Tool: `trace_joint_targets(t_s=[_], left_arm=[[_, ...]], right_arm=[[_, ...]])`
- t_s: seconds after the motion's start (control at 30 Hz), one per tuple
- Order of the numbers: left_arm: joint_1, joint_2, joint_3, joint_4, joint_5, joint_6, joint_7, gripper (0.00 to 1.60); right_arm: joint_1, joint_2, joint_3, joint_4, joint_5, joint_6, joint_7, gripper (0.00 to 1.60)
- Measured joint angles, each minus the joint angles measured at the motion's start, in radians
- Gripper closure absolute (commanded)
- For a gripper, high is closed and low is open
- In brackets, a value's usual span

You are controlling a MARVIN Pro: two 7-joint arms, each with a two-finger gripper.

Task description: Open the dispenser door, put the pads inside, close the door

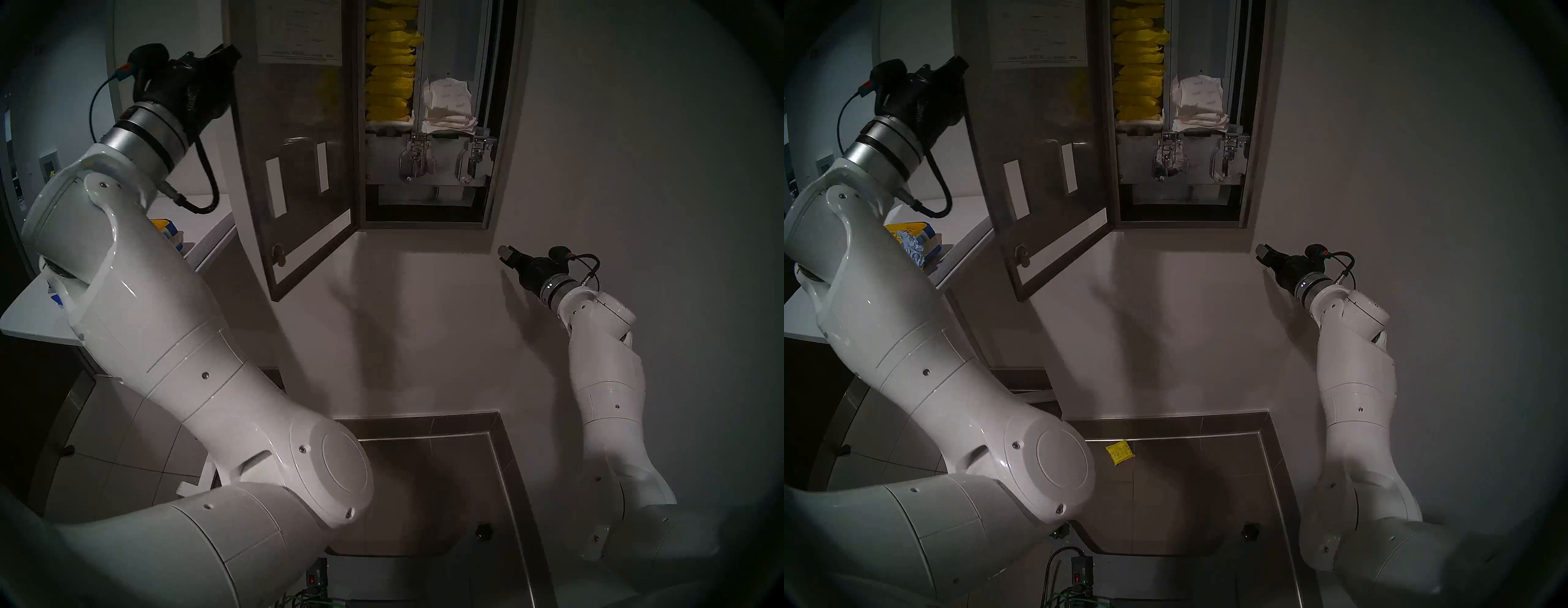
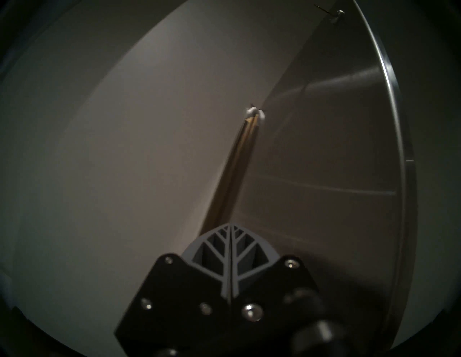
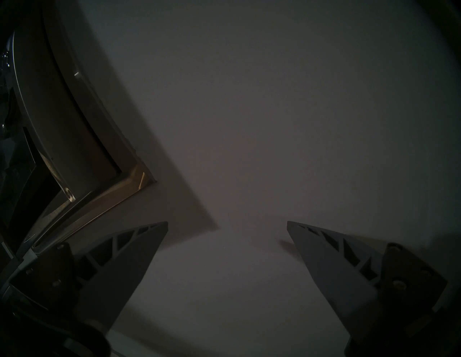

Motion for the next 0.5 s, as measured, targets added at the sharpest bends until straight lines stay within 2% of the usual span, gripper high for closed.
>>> trace_joint_targets(t_s=[0.2,0.5], left_arm=[[0.047,-0.02,0.088,0.097,-0.108,0.001,0.006,1.6],[0.108,-0.012,0.121,0.171,-0.236,0.001,0.007,1.6]], right_arm=[[0.001,0.002,-0.002,-0.003,0.001,0.0,0.0,0.0],[0.002,0.003,-0.003,-0.011,0.003,-0.001,0.0,0.0]])
